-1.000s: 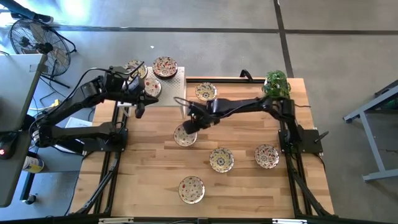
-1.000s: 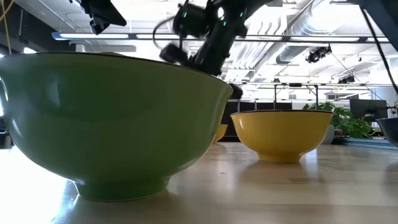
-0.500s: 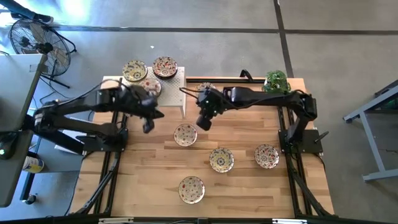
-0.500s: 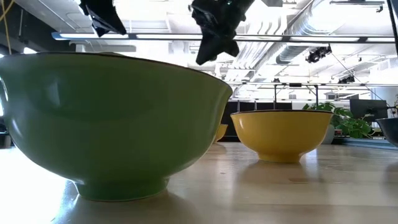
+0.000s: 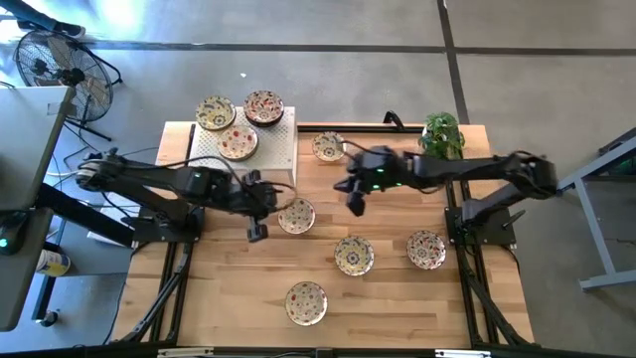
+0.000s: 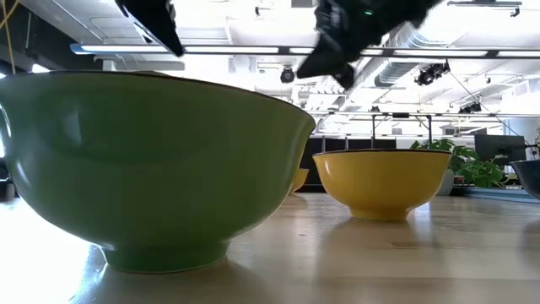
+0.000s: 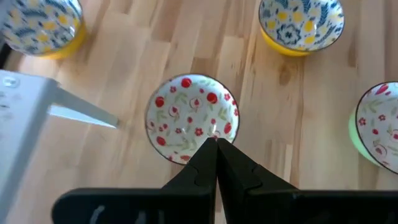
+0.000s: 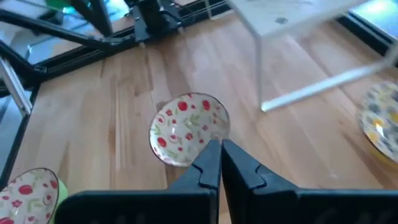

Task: Pick & Place Mini bowls
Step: Stack the green patterned bowl on the stacked green patterned bowls on the shelf

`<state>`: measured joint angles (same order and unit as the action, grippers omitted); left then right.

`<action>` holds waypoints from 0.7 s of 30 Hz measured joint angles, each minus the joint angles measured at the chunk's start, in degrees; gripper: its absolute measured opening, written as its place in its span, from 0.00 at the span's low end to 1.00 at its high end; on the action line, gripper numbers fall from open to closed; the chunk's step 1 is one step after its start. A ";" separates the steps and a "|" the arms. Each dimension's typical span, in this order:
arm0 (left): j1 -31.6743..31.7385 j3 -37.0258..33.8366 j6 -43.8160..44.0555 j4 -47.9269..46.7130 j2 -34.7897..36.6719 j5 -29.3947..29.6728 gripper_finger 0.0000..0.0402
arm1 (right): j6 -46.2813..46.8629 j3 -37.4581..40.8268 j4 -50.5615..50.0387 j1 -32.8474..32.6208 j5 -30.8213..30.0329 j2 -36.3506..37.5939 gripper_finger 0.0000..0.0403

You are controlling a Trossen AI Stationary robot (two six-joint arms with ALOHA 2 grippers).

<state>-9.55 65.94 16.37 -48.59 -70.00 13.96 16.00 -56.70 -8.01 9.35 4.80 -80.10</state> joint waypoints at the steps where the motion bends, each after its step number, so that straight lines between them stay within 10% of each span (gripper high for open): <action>1: 0.01 0.67 0.44 0.01 -1.47 0.00 0.01 | 0.47 2.26 0.70 0.36 -0.20 2.09 0.00; 21: 0.14 14.23 -0.42 -3.63 -28.09 -4.46 0.11 | 3.33 21.09 -4.55 2.66 -0.99 32.10 0.00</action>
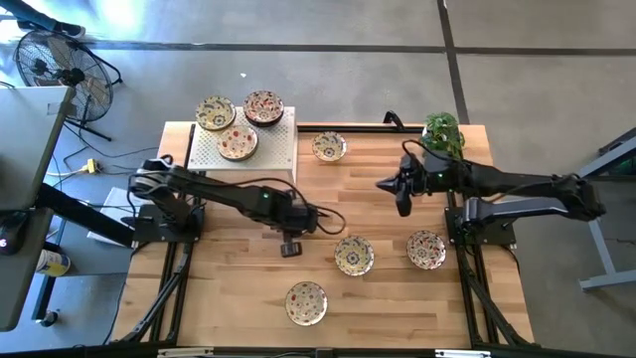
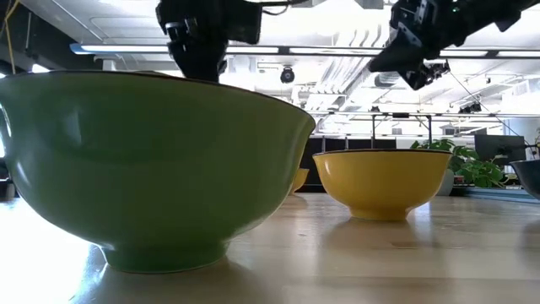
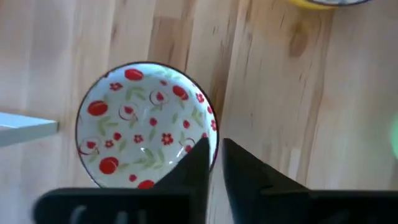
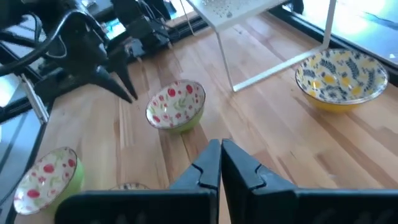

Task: Pick & Place Mini bowls
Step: Stack the green patterned bowl on the stacked green patterned bowls on the shelf

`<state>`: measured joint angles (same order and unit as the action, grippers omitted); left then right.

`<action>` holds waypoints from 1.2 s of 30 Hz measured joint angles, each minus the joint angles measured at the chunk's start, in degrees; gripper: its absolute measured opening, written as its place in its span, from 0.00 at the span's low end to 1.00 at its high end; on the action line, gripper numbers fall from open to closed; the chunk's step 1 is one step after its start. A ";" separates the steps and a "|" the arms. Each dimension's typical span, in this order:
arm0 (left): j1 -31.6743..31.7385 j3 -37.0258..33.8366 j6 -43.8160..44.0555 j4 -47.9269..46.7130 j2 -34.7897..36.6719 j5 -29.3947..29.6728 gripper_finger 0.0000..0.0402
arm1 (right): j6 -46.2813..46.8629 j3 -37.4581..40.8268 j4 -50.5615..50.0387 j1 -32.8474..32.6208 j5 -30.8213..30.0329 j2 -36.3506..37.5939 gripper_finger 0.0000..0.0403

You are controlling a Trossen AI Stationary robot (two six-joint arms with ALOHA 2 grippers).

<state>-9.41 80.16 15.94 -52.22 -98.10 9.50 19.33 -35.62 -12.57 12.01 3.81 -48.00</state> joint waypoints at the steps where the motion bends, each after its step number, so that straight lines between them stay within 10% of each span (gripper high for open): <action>1: 0.00 0.54 0.00 0.45 -0.92 0.01 0.14 | -0.04 0.00 -0.75 0.00 0.02 0.41 0.00; 15: -2.88 0.83 -3.66 1.63 -8.03 5.39 0.44 | 0.14 0.00 -3.55 -0.02 1.29 1.68 0.00; 27: -3.34 0.72 2.35 3.30 -10.98 9.53 0.42 | -0.48 0.00 -3.53 -0.02 0.76 1.67 0.00; 36: -3.32 -2.87 2.36 7.32 -10.98 7.31 0.15 | -0.90 0.00 -3.53 -0.02 0.83 1.65 0.00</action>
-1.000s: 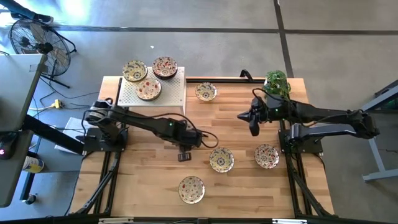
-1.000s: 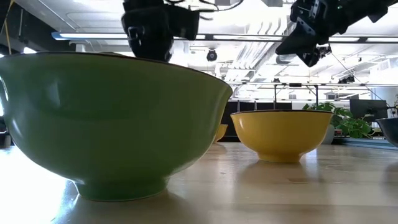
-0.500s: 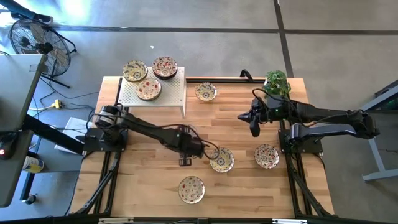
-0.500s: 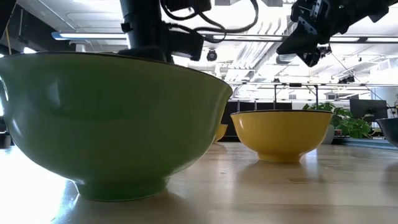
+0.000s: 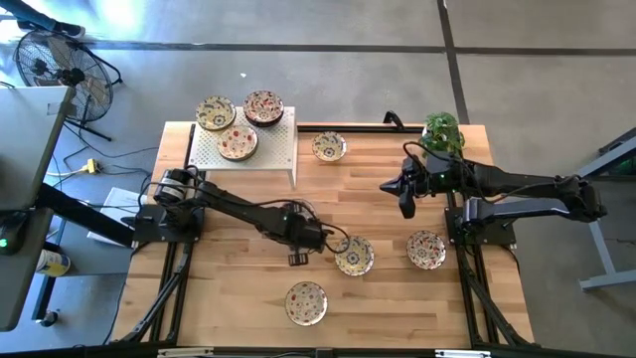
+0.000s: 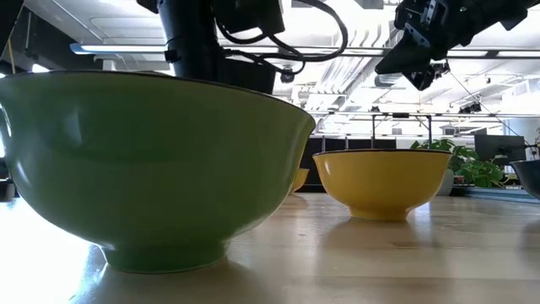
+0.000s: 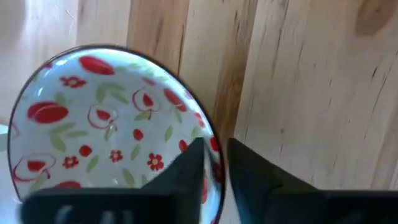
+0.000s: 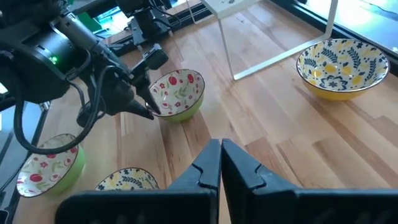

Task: Pick & Place Mini bowls
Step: Stack the green patterned bowl on the stacked green patterned bowls on the shelf

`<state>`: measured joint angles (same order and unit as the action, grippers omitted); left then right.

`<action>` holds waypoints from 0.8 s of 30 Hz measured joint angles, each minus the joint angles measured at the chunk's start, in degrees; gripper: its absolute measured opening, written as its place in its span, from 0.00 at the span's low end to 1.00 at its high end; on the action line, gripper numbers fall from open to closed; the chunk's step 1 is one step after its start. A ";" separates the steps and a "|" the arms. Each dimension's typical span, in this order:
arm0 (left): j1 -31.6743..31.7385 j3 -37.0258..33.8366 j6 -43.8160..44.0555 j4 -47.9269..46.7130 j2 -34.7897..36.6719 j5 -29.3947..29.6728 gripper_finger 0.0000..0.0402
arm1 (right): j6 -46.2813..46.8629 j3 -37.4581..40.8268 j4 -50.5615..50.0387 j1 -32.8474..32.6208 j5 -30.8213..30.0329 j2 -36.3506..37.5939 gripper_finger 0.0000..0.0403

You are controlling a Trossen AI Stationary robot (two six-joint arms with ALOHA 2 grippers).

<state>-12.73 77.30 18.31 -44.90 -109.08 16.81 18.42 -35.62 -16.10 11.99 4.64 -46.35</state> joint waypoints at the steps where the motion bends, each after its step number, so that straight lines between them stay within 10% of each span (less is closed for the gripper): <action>1: 0.00 -0.02 0.00 -0.02 0.00 0.01 0.11 | -0.38 0.00 0.00 0.00 0.00 0.00 0.00; 24: -0.39 25.06 -9.41 -21.14 7.97 4.83 0.01 | -2.99 -0.02 1.38 0.00 -1.14 -0.04 0.00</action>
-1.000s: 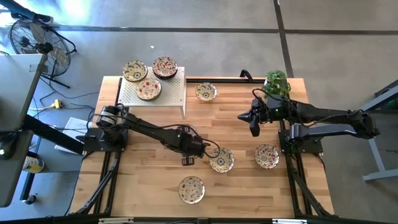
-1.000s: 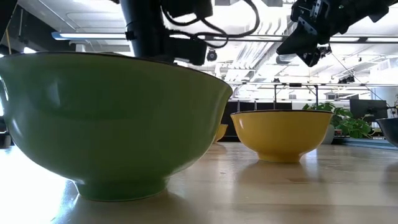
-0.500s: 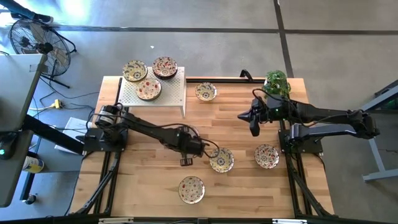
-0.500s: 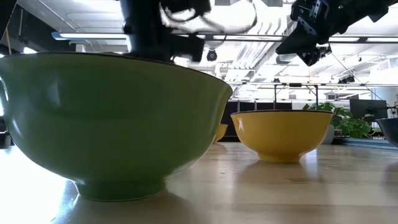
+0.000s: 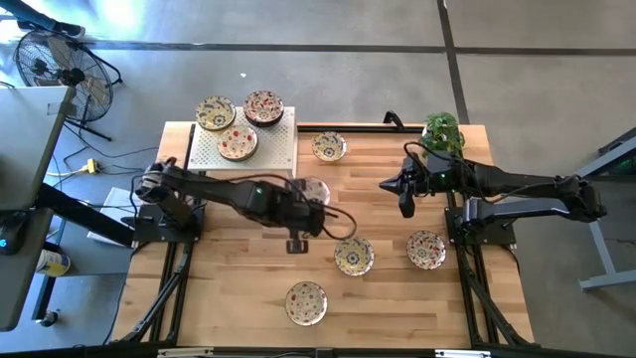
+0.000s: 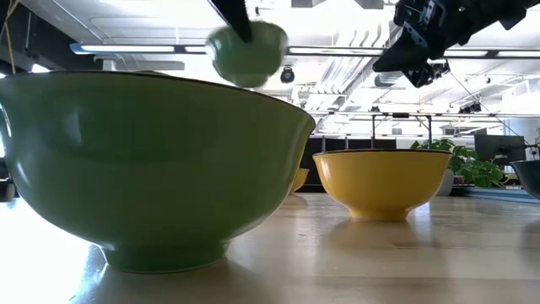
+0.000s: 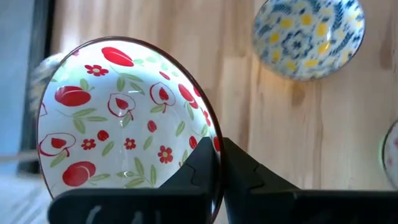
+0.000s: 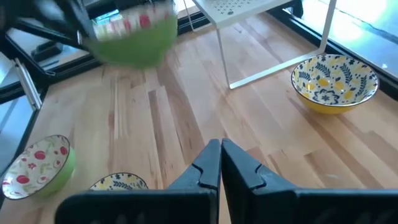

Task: Pick & Place Mini bowls
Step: Stack the green patterned bowl on the stacked green patterned bowls on the shelf

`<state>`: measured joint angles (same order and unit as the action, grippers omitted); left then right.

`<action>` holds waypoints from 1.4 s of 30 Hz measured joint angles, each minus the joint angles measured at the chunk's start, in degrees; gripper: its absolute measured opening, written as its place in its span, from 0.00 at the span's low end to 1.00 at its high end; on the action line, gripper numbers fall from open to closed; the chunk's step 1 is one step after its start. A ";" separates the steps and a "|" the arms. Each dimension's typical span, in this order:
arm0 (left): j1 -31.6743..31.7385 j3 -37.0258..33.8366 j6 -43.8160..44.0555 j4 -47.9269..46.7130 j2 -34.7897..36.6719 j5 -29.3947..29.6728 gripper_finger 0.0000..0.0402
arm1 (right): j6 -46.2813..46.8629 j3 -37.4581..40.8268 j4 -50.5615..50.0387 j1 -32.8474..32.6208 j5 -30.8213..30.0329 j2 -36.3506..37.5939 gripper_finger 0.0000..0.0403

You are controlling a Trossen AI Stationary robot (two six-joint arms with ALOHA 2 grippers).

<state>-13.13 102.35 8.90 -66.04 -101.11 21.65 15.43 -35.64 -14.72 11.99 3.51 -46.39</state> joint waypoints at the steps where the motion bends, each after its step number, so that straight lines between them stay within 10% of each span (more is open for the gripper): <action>1: 0.00 1.81 0.38 -2.17 -0.04 0.53 0.01 | -0.53 0.00 0.00 0.00 0.01 0.00 0.00; 13: 8.12 17.91 8.81 -23.61 1.40 3.65 0.01 | -1.37 -0.04 2.64 -0.02 -0.09 -0.02 0.00; 25: 22.57 17.92 10.67 -24.32 10.14 2.20 0.01 | -0.04 -0.04 2.58 0.00 -0.19 -0.04 0.00; 42: 32.18 -12.46 13.86 -19.42 24.95 -3.20 0.01 | 0.80 -0.04 5.68 -0.02 -2.78 -0.13 0.00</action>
<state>19.05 89.90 22.76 -85.46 -76.16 18.45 16.23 -35.68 -9.04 11.97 0.73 -46.52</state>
